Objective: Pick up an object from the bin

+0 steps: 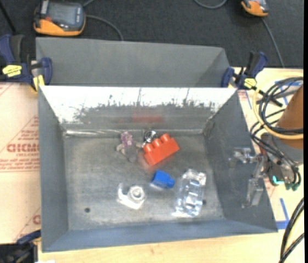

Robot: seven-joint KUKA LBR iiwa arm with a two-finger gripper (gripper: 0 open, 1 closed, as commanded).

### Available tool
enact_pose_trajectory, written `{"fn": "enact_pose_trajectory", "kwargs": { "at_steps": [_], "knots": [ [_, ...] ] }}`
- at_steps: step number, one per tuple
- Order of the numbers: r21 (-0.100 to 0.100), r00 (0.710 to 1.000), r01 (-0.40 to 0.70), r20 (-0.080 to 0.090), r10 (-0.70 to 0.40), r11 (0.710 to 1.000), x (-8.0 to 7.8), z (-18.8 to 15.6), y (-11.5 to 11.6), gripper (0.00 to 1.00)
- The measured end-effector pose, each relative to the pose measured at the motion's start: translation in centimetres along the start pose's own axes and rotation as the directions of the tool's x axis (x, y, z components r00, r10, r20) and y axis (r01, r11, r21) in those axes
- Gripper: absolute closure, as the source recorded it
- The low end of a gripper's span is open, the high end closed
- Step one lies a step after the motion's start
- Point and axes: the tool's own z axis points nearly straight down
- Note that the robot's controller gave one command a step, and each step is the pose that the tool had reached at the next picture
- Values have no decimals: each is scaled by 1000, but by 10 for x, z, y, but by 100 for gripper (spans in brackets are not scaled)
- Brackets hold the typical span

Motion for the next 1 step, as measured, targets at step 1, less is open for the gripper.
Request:
{"fn": "enact_pose_trajectory", "kwargs": {
  "at_steps": [1],
  "knots": [
    [-2,858,-514,-3,514,858,-28,113,48,0]
  ]
}}
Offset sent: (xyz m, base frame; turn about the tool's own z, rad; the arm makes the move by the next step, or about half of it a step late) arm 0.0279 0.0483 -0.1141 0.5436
